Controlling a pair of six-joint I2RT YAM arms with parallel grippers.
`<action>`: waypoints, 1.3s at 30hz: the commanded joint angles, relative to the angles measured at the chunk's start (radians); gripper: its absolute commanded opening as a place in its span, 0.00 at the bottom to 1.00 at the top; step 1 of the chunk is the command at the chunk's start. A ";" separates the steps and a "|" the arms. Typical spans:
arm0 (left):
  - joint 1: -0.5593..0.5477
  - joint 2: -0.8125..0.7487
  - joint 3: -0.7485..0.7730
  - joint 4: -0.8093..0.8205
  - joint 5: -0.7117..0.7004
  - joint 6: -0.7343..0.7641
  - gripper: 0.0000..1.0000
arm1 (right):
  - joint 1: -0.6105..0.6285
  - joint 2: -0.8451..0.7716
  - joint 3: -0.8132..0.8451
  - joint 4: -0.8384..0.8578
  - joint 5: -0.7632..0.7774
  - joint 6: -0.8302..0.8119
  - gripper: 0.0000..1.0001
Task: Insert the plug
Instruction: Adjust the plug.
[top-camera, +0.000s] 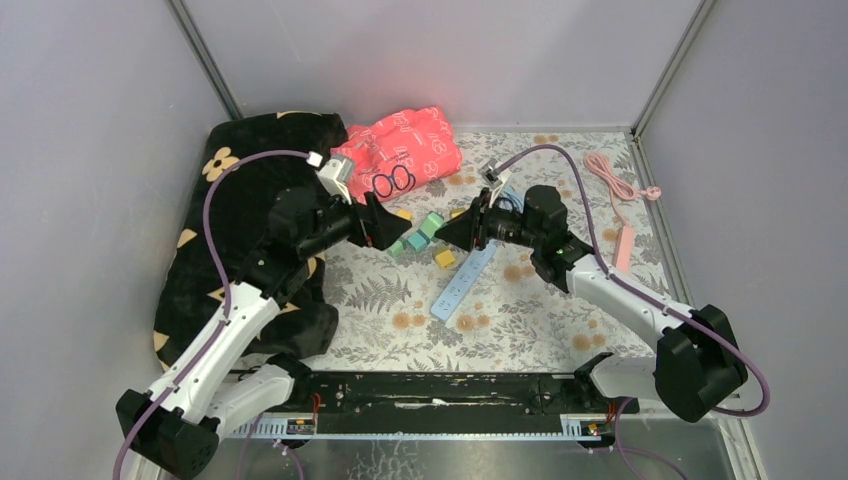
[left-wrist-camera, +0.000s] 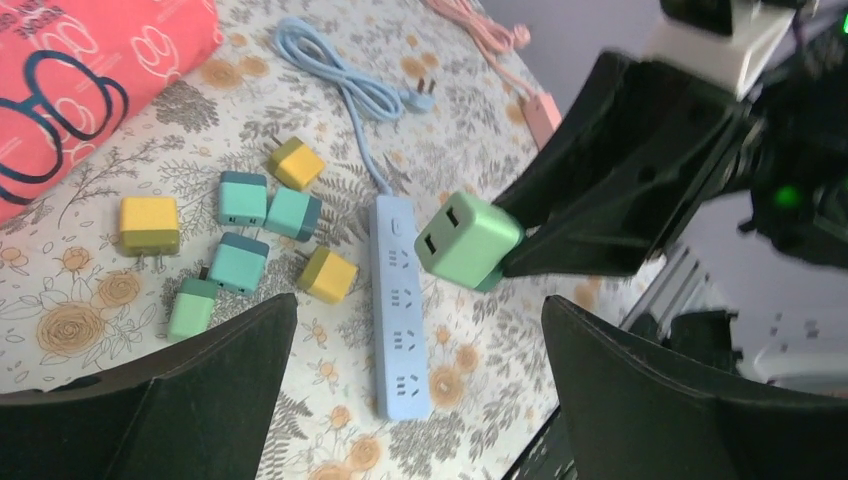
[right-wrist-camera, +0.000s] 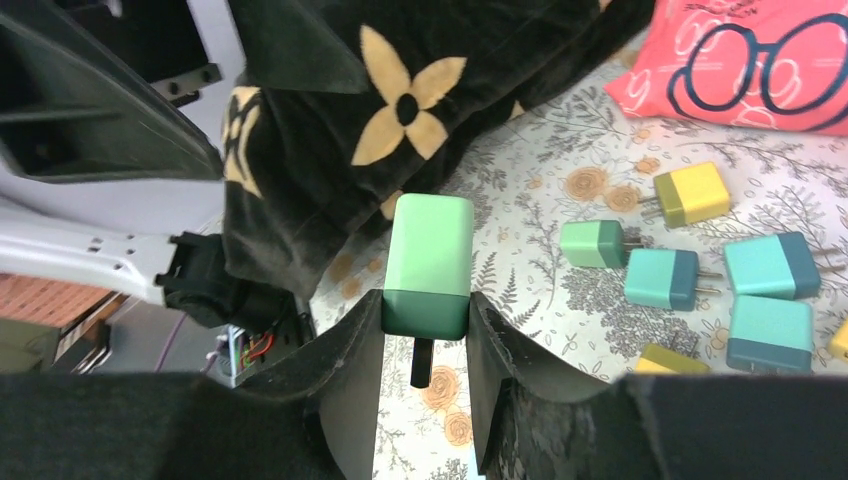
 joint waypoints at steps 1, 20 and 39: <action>0.007 0.034 0.059 -0.061 0.156 0.157 1.00 | -0.042 -0.026 0.084 0.001 -0.228 0.002 0.00; 0.005 0.169 0.142 -0.019 0.563 0.194 0.64 | -0.061 0.018 0.161 0.051 -0.515 0.045 0.00; -0.043 0.197 0.119 0.083 0.696 0.149 0.38 | -0.061 0.068 0.163 0.198 -0.595 0.152 0.00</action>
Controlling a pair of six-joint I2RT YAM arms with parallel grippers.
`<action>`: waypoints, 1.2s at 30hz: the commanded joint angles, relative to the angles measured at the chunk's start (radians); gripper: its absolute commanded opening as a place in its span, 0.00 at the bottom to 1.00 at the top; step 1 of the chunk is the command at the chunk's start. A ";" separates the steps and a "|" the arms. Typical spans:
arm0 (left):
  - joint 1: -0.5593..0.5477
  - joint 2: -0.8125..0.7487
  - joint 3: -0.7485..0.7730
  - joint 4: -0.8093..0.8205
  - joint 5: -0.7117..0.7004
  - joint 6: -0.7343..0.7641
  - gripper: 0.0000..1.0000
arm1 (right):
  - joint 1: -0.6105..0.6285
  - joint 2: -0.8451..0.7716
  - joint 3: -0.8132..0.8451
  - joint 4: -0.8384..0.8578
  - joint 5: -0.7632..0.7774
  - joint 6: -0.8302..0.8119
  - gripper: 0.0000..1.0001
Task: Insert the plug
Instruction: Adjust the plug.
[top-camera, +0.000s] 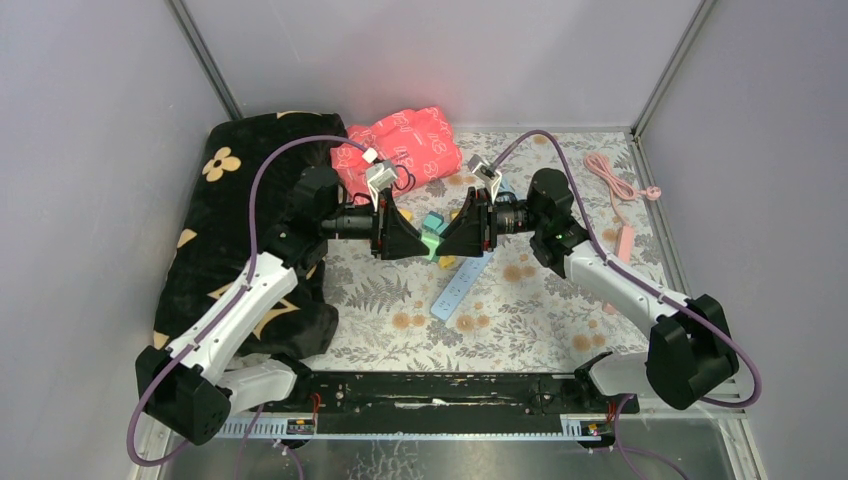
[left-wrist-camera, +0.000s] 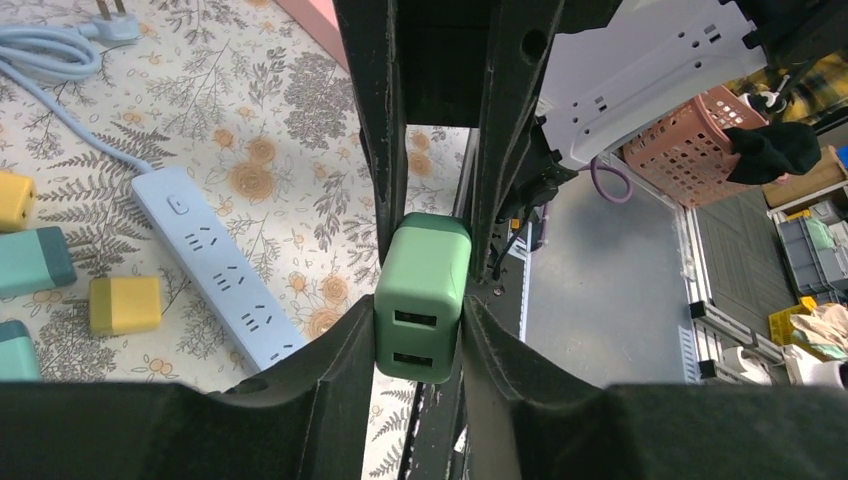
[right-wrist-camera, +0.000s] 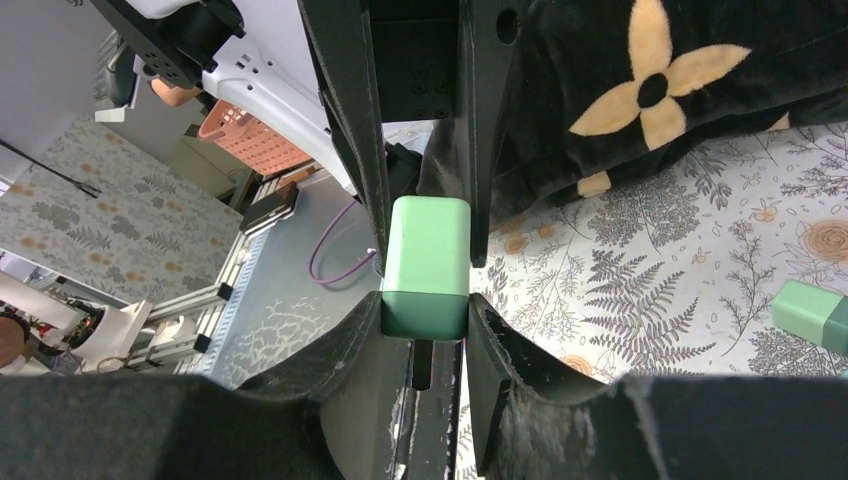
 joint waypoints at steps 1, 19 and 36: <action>-0.019 -0.004 -0.009 0.112 0.068 -0.041 0.35 | -0.004 0.007 0.049 0.092 -0.029 0.031 0.00; -0.044 -0.012 0.014 -0.127 -0.268 0.077 0.00 | -0.017 -0.072 0.060 -0.308 0.270 -0.214 0.61; -0.122 0.115 0.084 -0.322 -0.672 0.014 0.00 | -0.173 -0.015 0.052 -0.624 0.762 -0.146 0.71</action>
